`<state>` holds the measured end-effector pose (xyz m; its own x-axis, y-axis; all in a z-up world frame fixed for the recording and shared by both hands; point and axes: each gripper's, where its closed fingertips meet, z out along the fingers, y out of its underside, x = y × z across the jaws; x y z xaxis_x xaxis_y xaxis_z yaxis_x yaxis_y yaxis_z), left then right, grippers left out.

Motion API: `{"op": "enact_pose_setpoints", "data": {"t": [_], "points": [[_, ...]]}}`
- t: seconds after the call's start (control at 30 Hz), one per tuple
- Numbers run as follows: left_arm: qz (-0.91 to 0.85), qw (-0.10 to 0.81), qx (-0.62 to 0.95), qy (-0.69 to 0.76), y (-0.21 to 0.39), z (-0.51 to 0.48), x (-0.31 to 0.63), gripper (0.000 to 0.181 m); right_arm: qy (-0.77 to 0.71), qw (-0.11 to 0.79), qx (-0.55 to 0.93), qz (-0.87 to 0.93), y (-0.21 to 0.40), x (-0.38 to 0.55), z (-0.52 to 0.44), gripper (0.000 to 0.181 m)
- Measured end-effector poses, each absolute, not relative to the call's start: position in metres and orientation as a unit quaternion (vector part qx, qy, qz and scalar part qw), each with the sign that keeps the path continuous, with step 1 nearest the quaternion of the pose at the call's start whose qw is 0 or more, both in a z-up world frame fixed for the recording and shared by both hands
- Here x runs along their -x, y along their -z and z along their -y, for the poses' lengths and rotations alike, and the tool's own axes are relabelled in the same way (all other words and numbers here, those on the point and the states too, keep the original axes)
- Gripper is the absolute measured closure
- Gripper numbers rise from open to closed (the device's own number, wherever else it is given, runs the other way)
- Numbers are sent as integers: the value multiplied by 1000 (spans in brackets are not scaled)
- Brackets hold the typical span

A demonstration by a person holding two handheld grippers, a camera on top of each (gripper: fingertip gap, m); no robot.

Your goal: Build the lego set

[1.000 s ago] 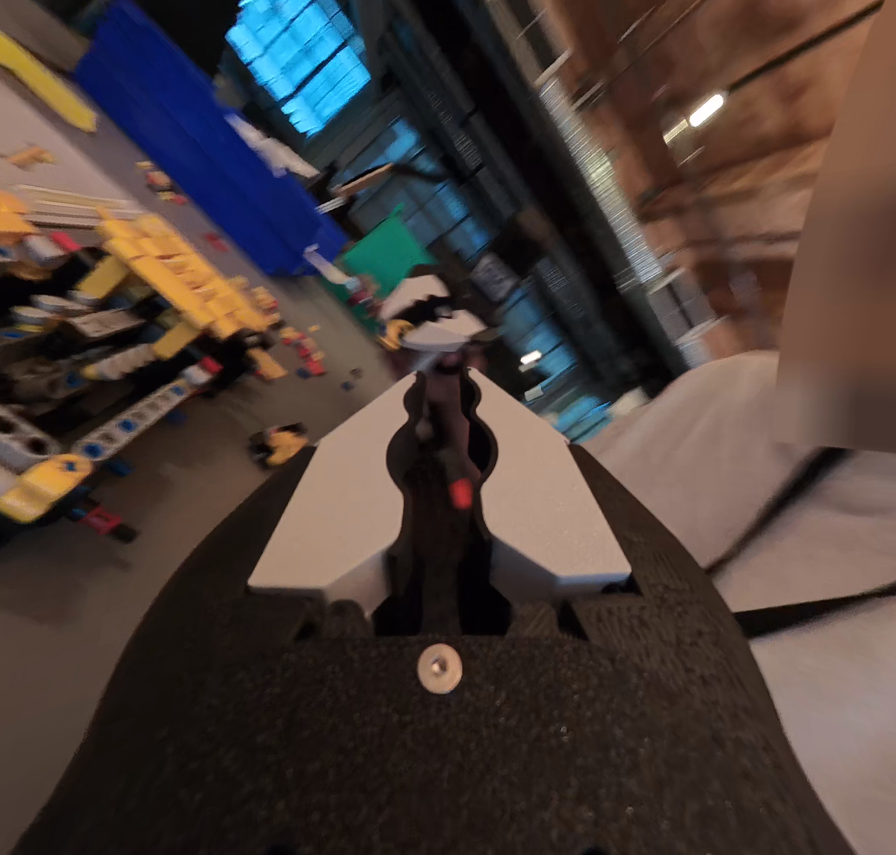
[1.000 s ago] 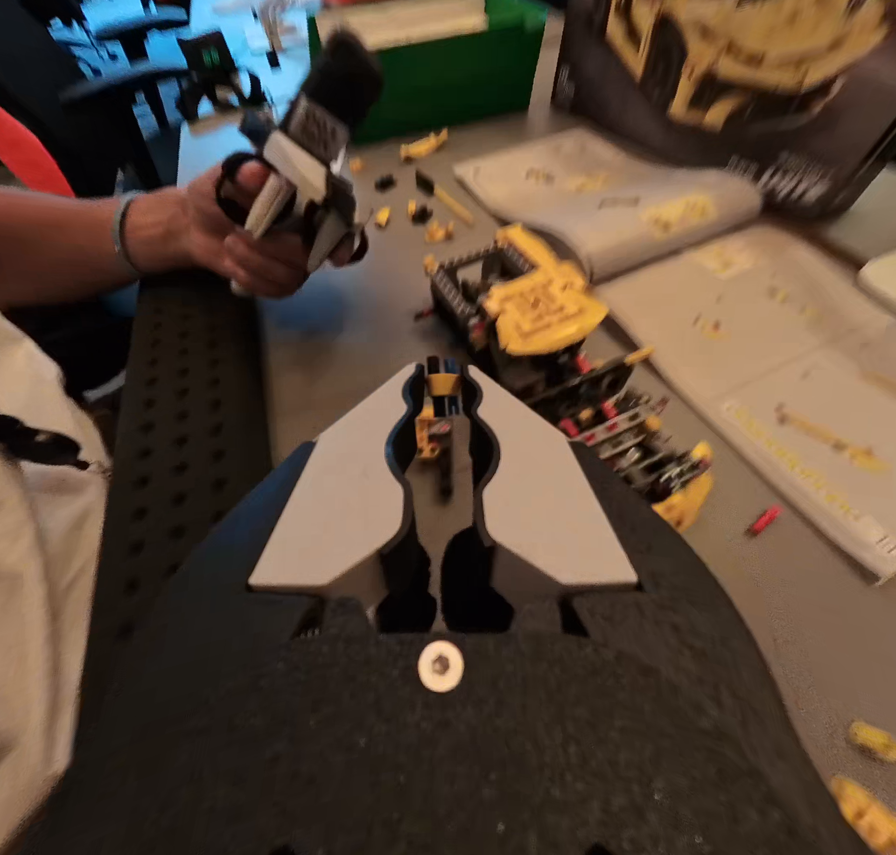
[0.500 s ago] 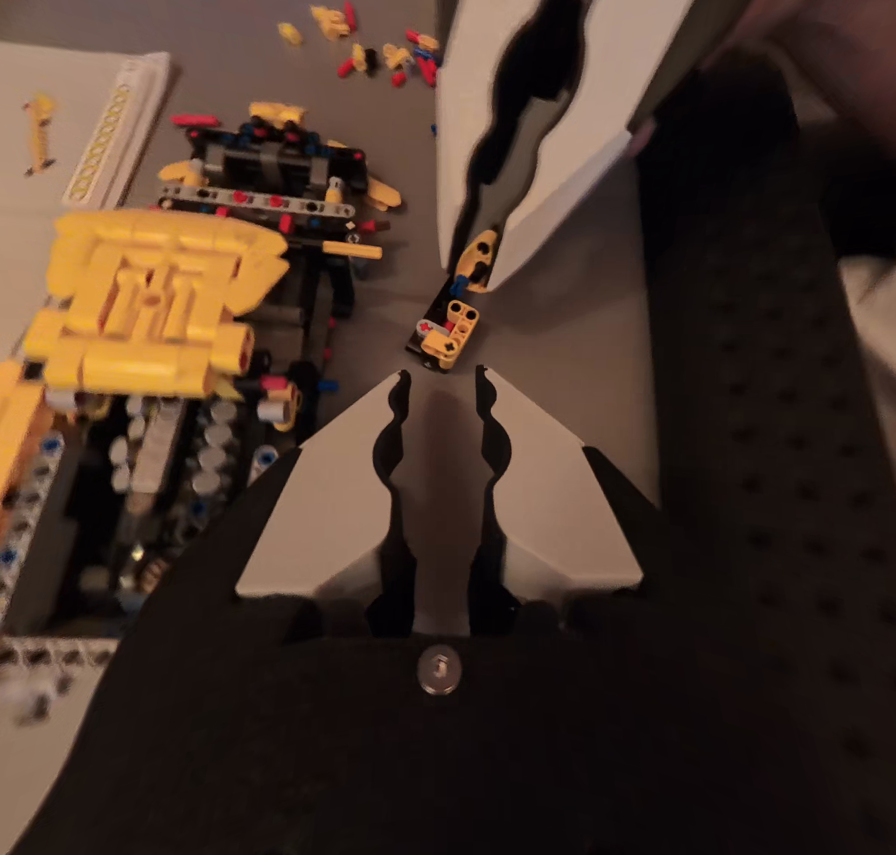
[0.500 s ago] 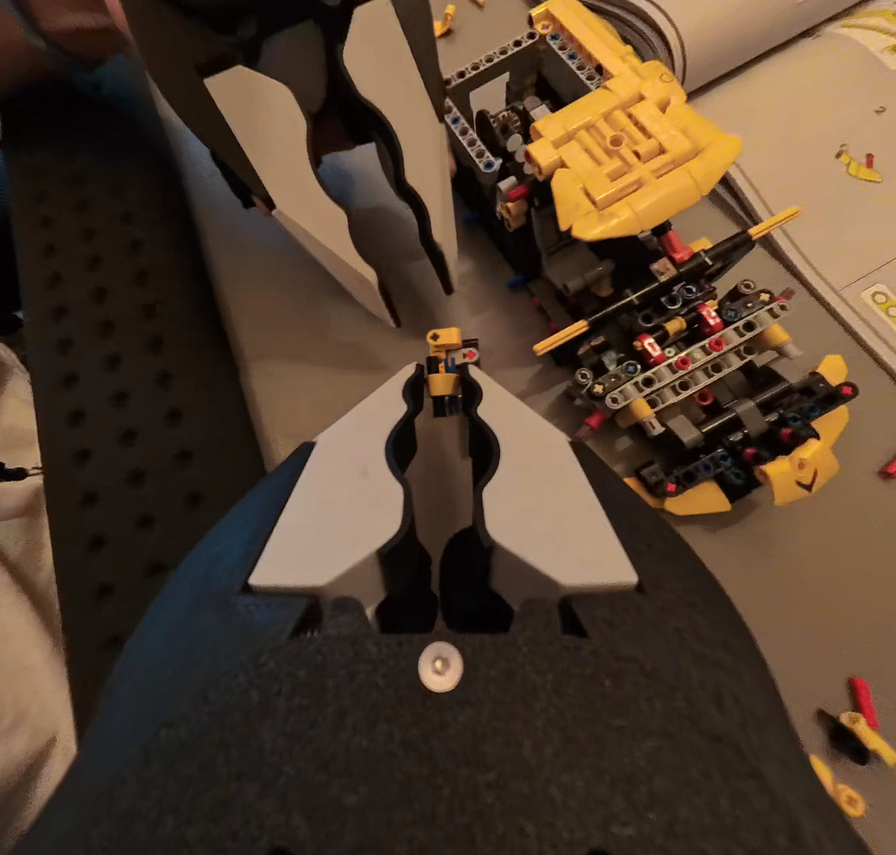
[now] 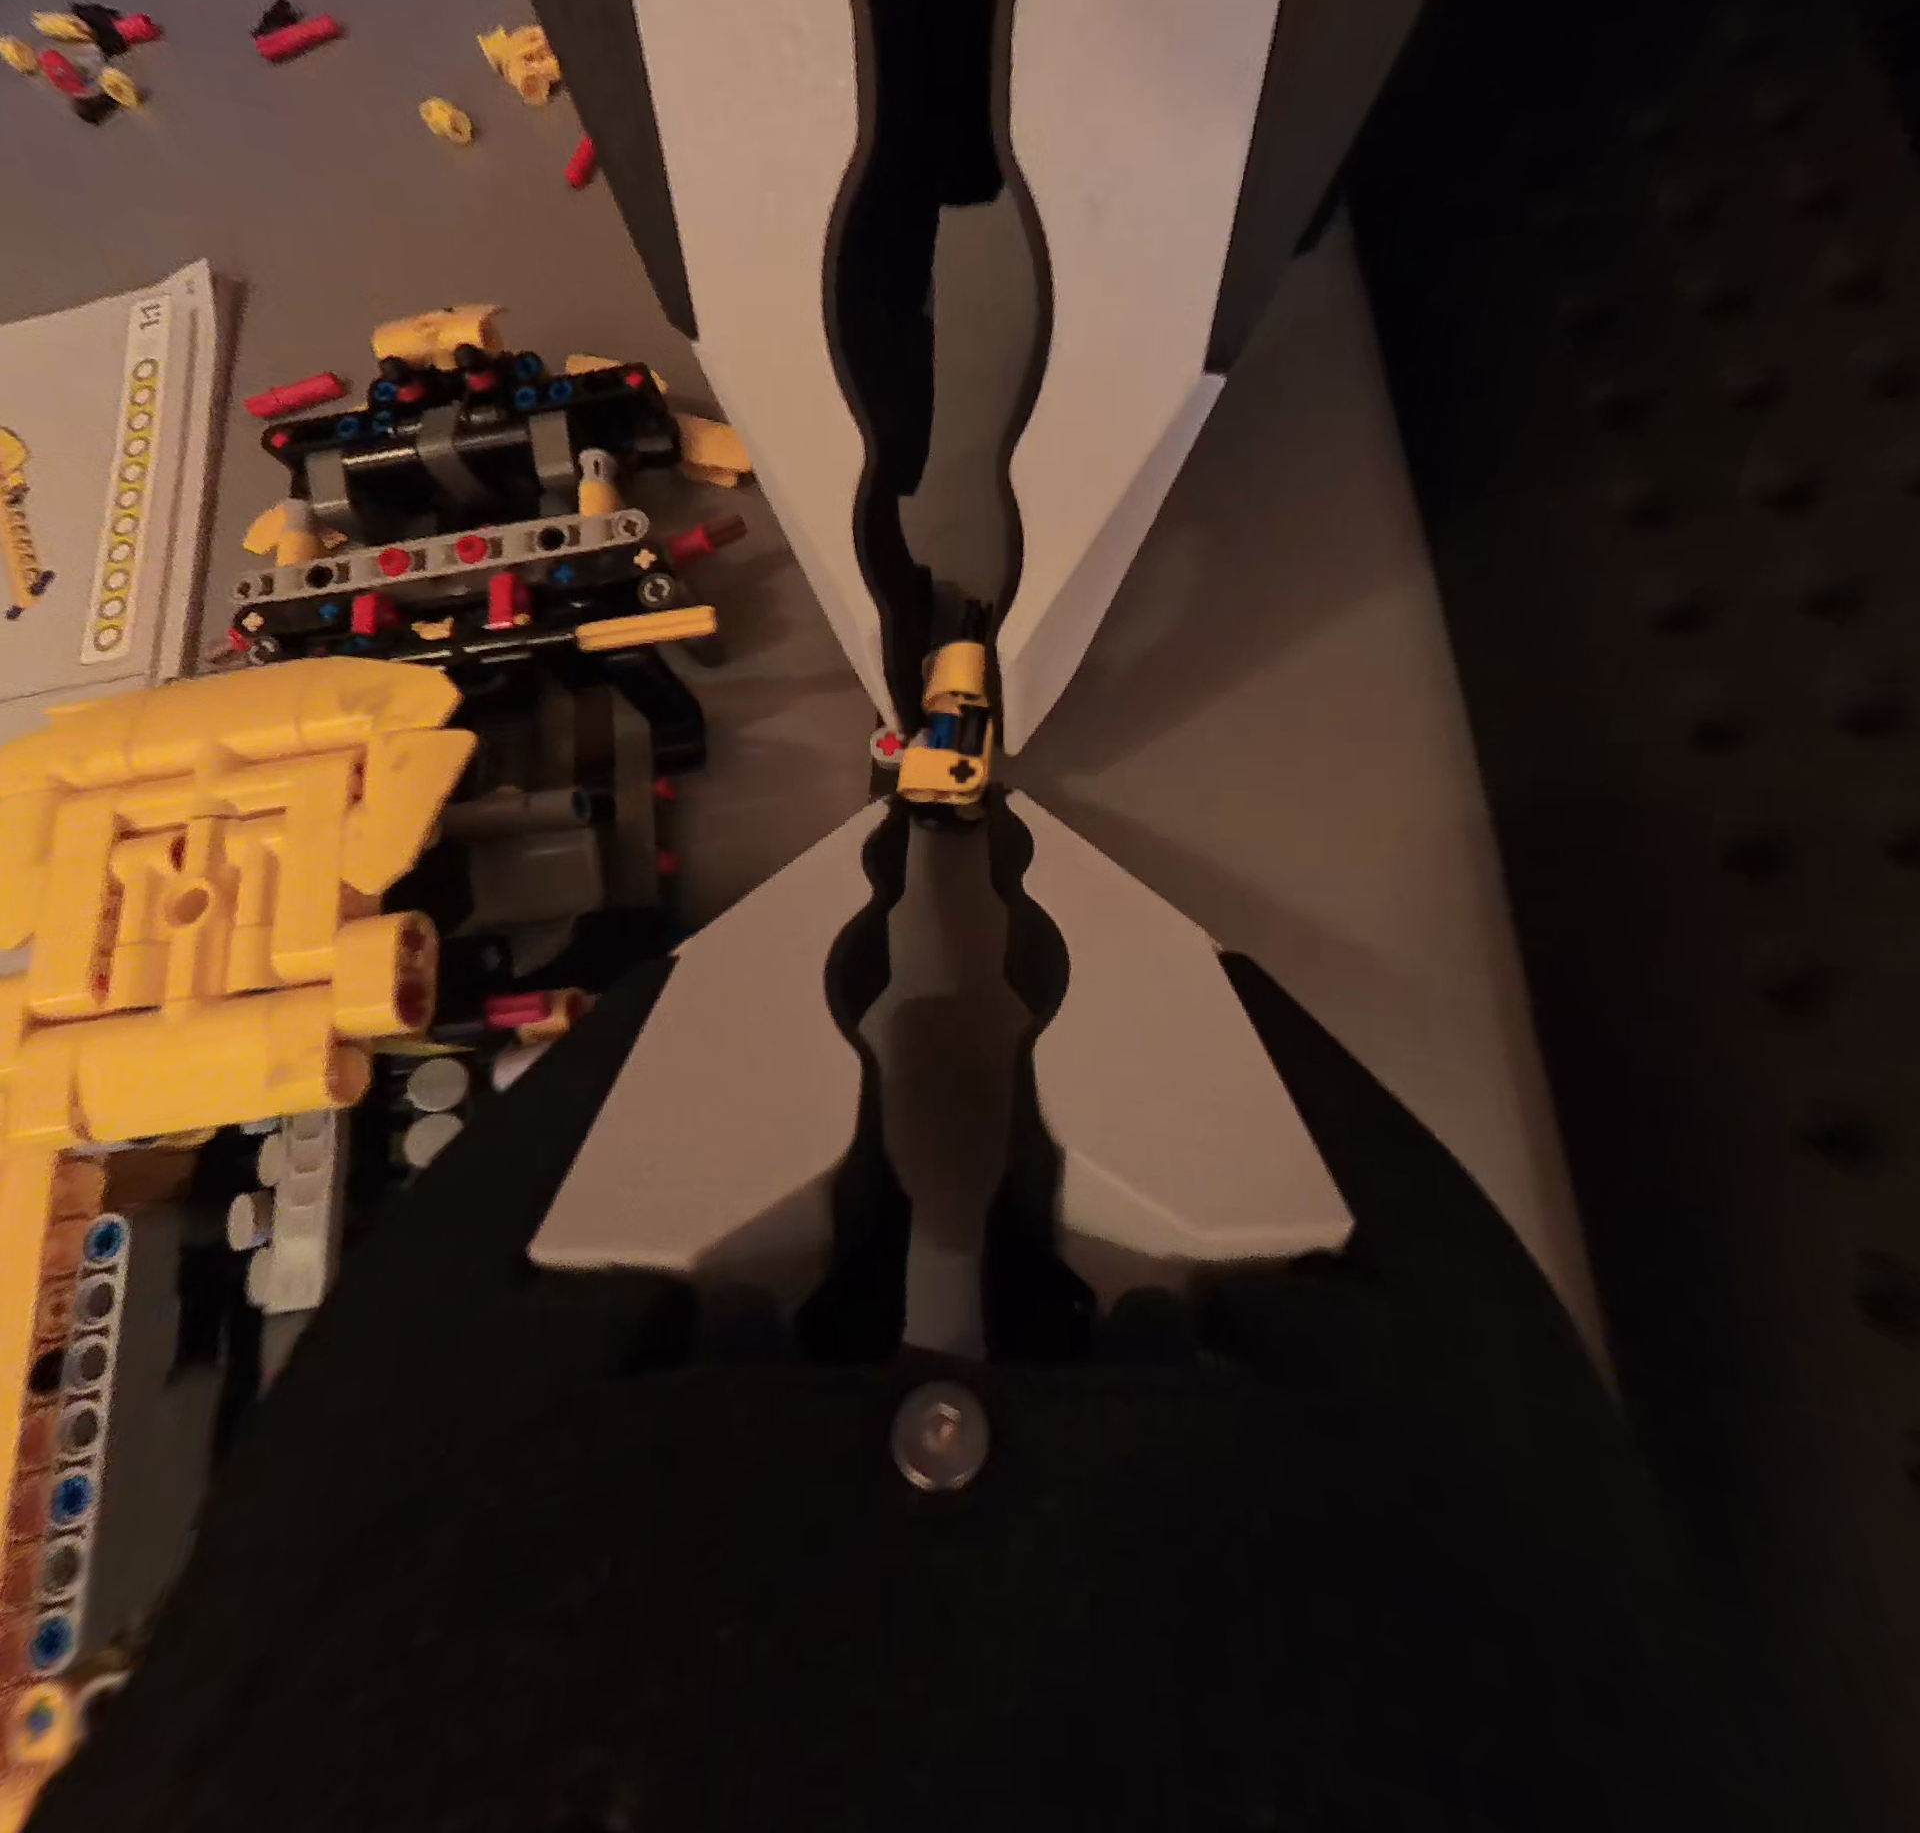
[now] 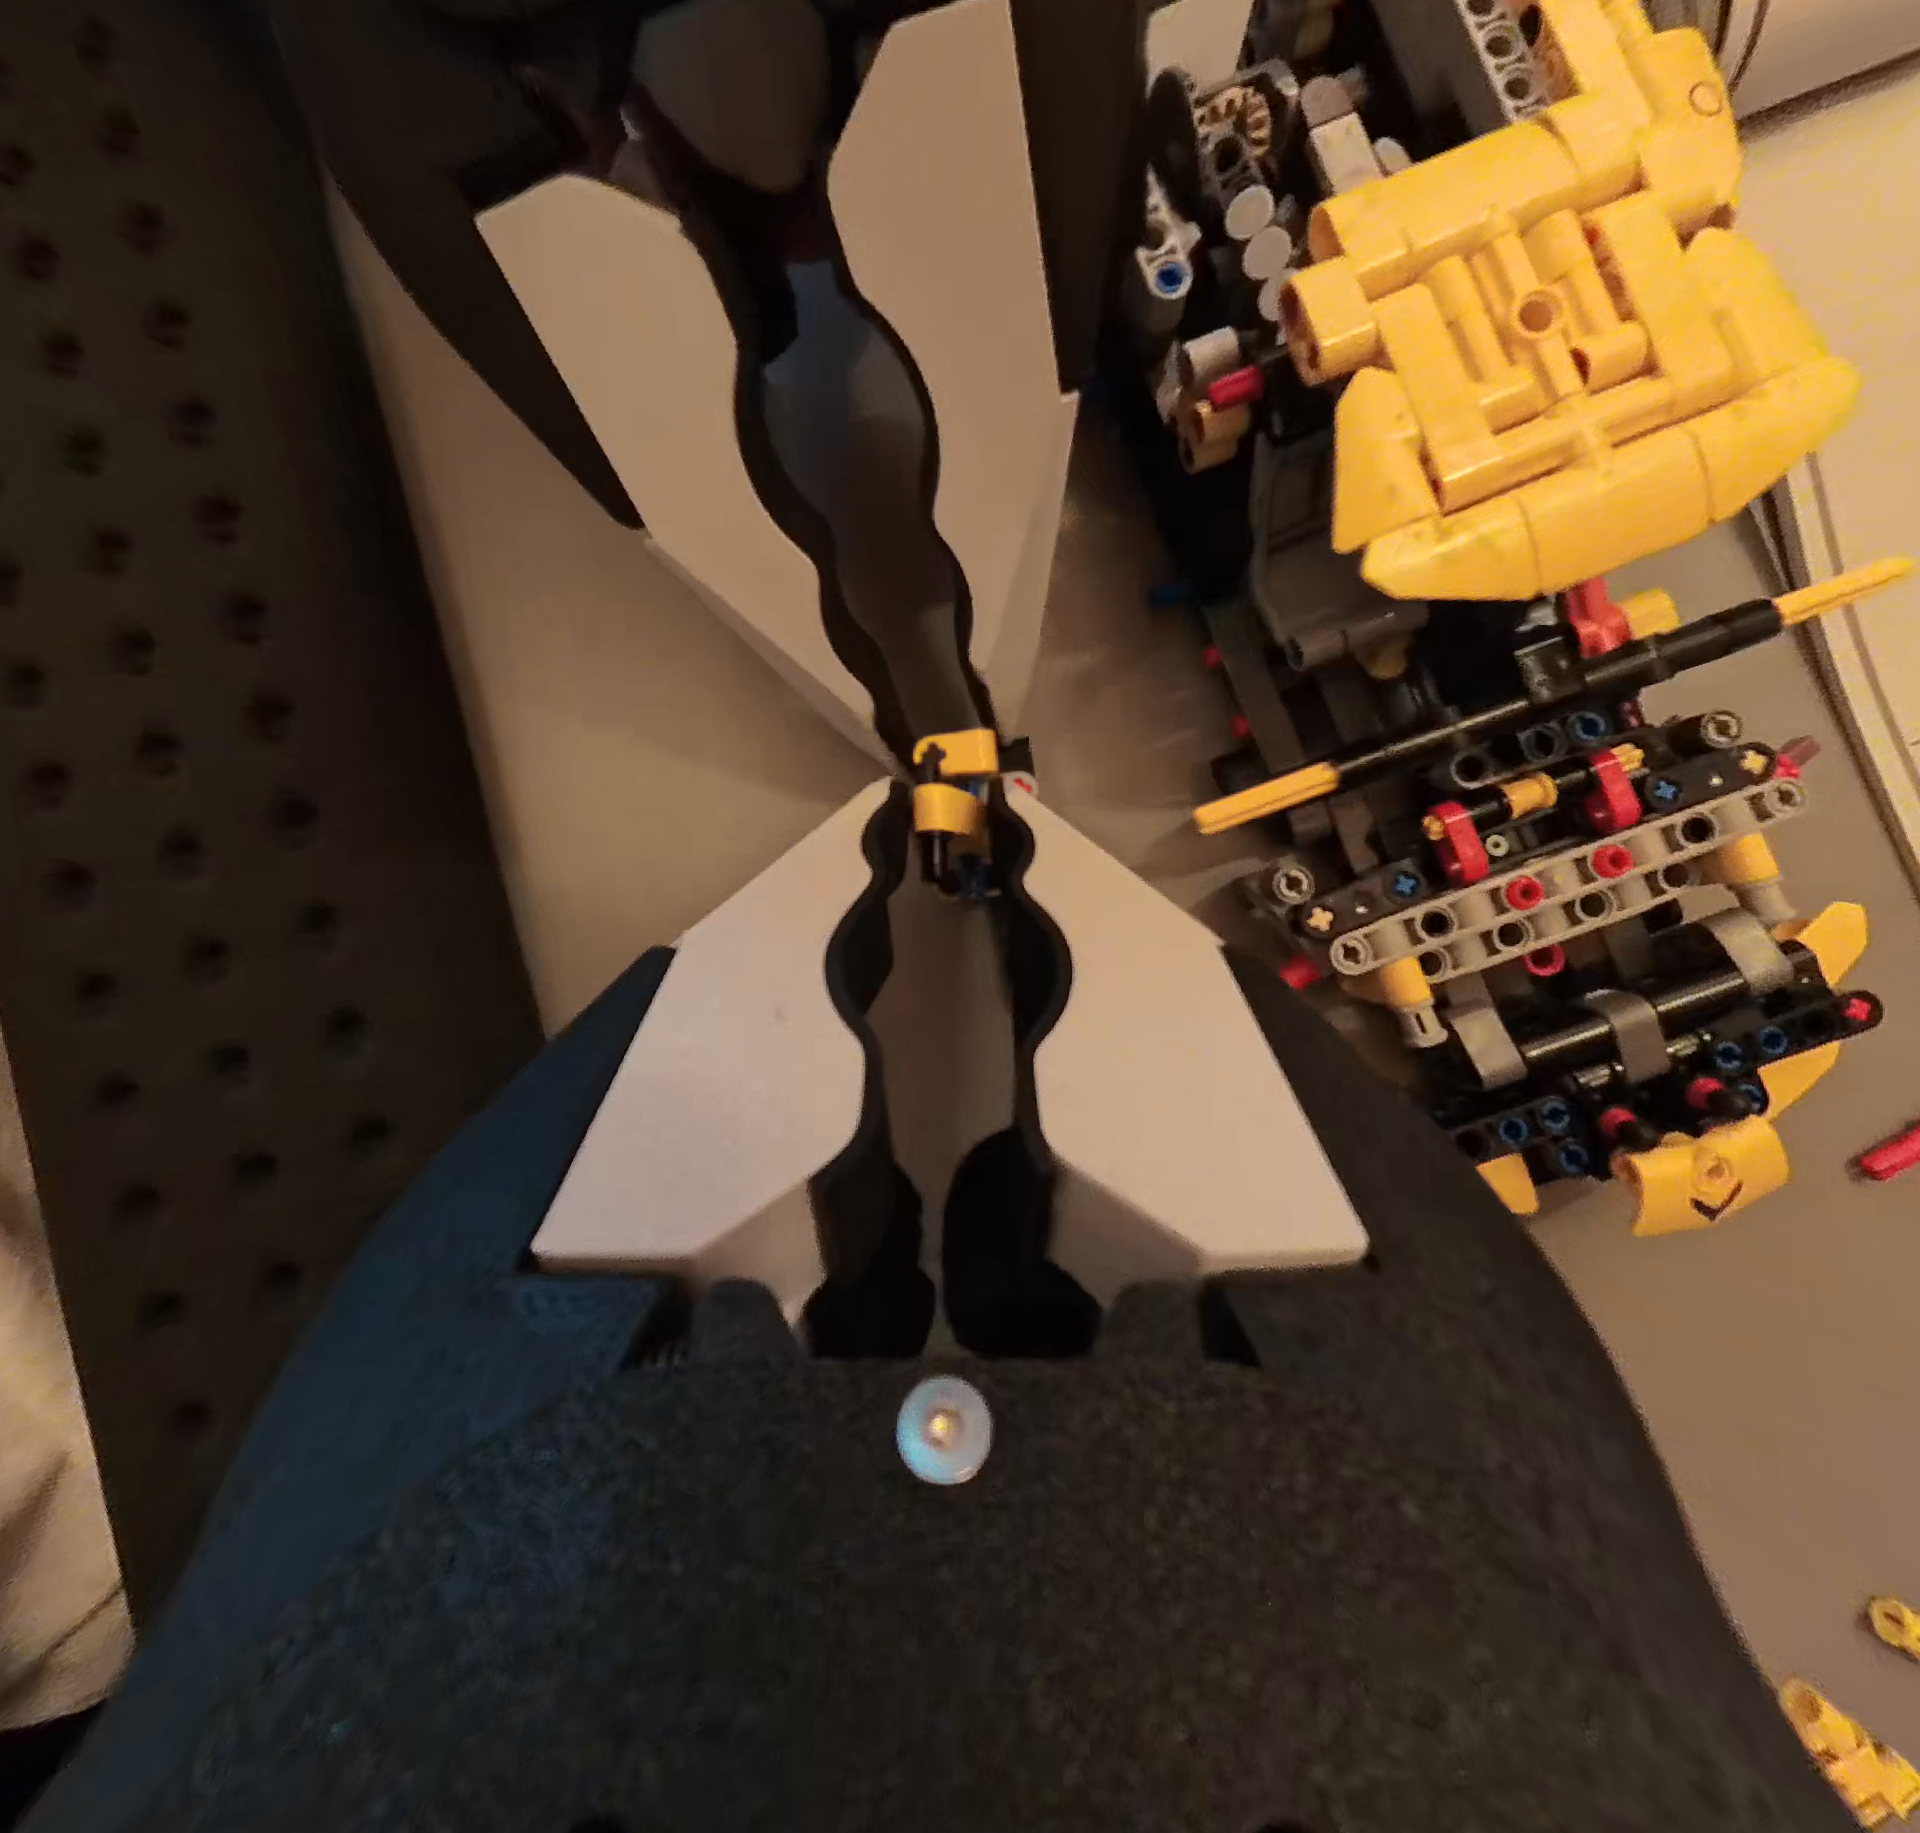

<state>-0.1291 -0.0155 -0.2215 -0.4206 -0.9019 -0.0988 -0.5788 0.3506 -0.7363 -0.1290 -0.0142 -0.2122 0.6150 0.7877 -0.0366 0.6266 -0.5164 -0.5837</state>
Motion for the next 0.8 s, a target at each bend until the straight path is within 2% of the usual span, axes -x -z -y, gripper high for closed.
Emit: {"op": "enact_pose_setpoints", "data": {"t": [0.43,0.8], "points": [[-769,267,468,345,219,22,130,163,-234,314,818,421,215,137,22,167],[-755,261,486,354,219,20,125,166,-180,312,822,441,216,128,16,166]]}}
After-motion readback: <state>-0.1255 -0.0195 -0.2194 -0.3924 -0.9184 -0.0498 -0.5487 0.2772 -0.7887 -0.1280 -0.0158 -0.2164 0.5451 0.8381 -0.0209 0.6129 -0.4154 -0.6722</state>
